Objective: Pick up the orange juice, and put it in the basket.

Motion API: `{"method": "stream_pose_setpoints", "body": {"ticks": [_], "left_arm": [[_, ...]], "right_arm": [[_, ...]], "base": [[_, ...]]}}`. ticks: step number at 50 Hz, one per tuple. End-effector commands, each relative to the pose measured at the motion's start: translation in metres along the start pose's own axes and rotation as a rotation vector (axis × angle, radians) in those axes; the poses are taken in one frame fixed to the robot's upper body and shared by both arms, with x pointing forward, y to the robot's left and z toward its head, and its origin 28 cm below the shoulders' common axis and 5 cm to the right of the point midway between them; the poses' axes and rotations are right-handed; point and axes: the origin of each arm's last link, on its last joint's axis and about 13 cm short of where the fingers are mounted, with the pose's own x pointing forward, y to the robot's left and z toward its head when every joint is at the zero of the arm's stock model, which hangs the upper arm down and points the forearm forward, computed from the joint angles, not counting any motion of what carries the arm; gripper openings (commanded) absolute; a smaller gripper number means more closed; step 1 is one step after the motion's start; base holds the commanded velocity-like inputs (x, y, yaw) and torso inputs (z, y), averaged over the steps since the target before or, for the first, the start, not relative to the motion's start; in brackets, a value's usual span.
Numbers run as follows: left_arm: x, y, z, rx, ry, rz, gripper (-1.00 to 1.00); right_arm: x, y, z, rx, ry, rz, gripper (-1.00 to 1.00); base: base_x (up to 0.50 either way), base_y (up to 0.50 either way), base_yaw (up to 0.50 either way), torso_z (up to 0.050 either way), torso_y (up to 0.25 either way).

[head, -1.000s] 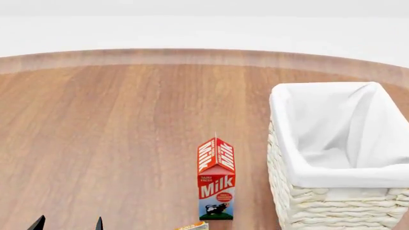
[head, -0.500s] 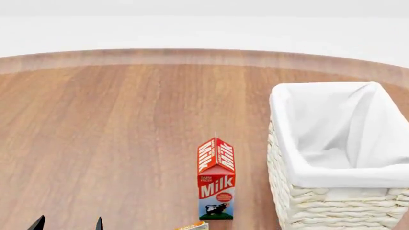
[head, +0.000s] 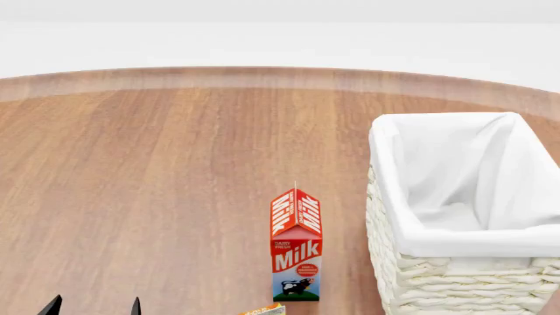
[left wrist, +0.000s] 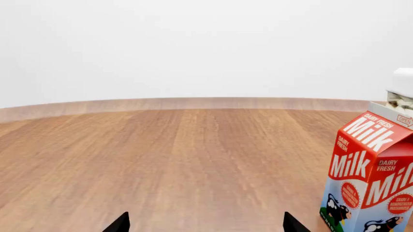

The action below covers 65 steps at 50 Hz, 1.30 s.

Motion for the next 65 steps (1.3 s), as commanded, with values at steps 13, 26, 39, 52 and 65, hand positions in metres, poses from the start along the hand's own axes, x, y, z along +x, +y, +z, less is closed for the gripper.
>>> {"method": "stream_pose_setpoints", "body": {"ticks": [13, 26, 39, 52, 65], "left_arm": [[0.000, 0.000, 0.000, 0.000, 0.000, 0.000, 1.00], [0.000, 0.000, 0.000, 0.000, 0.000, 0.000, 1.00], [0.000, 0.000, 0.000, 0.000, 0.000, 0.000, 1.00], [0.000, 0.000, 0.000, 0.000, 0.000, 0.000, 1.00], [0.000, 0.000, 0.000, 0.000, 0.000, 0.000, 1.00]], "right_arm": [[0.012, 0.001, -0.007, -0.009, 0.015, -0.005, 1.00], [0.016, 0.002, -0.009, -0.008, 0.018, -0.006, 1.00], [0.021, 0.003, -0.008, -0.006, 0.019, -0.006, 1.00], [0.024, 0.002, -0.009, -0.008, 0.021, -0.012, 1.00], [0.029, 0.004, -0.014, -0.013, 0.039, -0.005, 1.00]], "base": [[0.00, 0.00, 0.00, 0.000, 0.000], [0.00, 0.00, 0.00, 0.000, 0.000], [0.00, 0.00, 0.00, 0.000, 0.000], [0.00, 0.00, 0.00, 0.000, 0.000], [0.00, 0.00, 0.00, 0.000, 0.000]]}}
